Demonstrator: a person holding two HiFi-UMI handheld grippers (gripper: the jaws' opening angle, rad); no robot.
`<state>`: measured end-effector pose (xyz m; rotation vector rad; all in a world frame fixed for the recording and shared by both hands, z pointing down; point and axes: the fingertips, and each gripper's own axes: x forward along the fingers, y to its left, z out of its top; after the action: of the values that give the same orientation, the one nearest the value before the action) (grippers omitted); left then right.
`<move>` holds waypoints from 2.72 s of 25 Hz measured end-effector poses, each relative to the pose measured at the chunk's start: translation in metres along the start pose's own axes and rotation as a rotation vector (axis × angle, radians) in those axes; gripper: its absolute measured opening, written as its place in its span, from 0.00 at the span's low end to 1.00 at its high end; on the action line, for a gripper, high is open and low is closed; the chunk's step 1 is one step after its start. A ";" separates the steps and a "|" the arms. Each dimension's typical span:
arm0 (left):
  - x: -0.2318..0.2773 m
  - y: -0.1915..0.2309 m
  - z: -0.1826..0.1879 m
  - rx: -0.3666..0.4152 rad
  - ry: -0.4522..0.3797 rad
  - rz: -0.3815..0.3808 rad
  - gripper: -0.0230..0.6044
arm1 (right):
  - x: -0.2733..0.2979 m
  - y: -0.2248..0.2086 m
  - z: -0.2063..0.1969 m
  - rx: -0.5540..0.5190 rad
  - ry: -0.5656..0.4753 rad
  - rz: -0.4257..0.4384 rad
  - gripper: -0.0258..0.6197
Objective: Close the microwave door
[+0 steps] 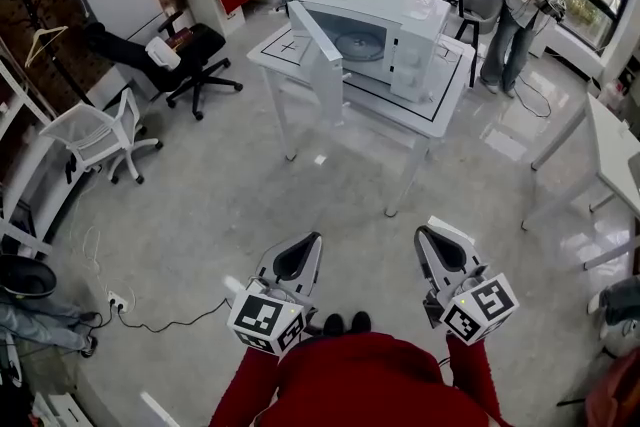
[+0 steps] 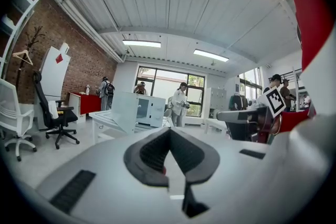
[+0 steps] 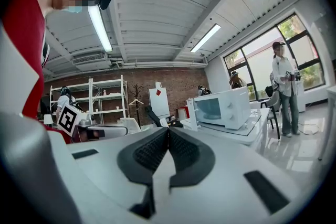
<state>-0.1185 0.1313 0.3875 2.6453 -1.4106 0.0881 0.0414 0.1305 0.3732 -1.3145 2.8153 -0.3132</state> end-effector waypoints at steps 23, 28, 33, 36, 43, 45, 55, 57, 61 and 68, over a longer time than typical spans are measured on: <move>0.027 -0.019 -0.007 0.023 0.032 0.005 0.05 | -0.013 -0.030 -0.006 0.027 0.010 0.004 0.06; 0.038 -0.023 0.005 0.054 0.012 0.025 0.05 | -0.017 -0.040 -0.002 0.019 0.000 0.011 0.06; 0.044 -0.023 0.019 0.089 -0.011 0.053 0.05 | -0.019 -0.047 0.000 0.023 -0.003 0.025 0.06; 0.047 -0.019 0.023 0.101 -0.009 0.067 0.05 | -0.017 -0.050 0.002 0.032 -0.011 0.027 0.06; 0.064 -0.007 0.024 0.097 0.004 0.079 0.05 | -0.005 -0.065 0.006 0.040 -0.013 0.023 0.06; 0.074 0.000 0.025 0.095 0.005 0.074 0.05 | 0.004 -0.070 0.004 0.042 -0.007 0.020 0.06; 0.132 0.056 0.028 0.074 0.010 0.074 0.05 | 0.063 -0.105 0.010 0.043 0.015 -0.001 0.06; 0.143 0.069 0.028 0.073 0.014 0.077 0.05 | 0.076 -0.113 0.011 0.047 0.018 -0.012 0.06; 0.166 0.091 0.024 0.057 0.030 0.086 0.05 | 0.097 -0.129 0.011 0.048 0.023 -0.028 0.06; 0.200 0.120 0.017 0.057 0.085 0.084 0.11 | 0.129 -0.153 0.016 0.056 0.032 -0.051 0.06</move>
<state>-0.1062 -0.1017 0.4065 2.5930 -1.5124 0.2504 0.0754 -0.0657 0.3953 -1.3846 2.7800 -0.4141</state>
